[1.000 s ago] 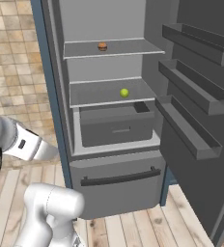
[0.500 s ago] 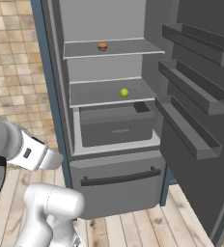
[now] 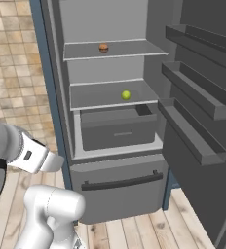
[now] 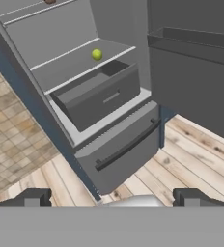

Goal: Retrieve the tangerine and pear from the fridge and place them into the bowl on the dining table.

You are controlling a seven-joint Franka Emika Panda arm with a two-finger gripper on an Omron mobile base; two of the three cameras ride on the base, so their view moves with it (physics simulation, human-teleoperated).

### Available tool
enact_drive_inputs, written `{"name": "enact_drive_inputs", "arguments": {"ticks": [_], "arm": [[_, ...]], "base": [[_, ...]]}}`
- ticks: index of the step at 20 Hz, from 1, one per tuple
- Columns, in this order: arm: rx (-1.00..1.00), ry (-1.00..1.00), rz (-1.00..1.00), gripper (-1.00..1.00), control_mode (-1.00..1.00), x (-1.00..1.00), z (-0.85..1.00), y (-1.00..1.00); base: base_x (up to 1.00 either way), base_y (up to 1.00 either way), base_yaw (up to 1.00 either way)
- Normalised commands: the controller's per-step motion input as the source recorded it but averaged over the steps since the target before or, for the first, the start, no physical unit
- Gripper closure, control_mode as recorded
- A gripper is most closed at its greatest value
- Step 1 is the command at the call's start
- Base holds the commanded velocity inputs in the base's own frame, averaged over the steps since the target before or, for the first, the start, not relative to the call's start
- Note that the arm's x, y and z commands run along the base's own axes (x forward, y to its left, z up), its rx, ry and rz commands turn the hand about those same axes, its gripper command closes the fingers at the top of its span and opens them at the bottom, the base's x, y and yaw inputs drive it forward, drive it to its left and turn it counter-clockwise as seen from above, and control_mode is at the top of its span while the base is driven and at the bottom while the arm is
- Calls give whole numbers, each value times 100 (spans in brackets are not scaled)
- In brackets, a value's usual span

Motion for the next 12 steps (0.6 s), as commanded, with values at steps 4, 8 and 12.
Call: {"name": "enact_drive_inputs", "arguments": {"ticks": [4,8,12], "arm": [[0,0,0,-100,100,0,0,0],[0,0,0,-100,100,0,0,0],[0,0,0,-100,100,0,0,0]], "base": [[59,0,0],[43,-19,0],[32,-37,2]]}}
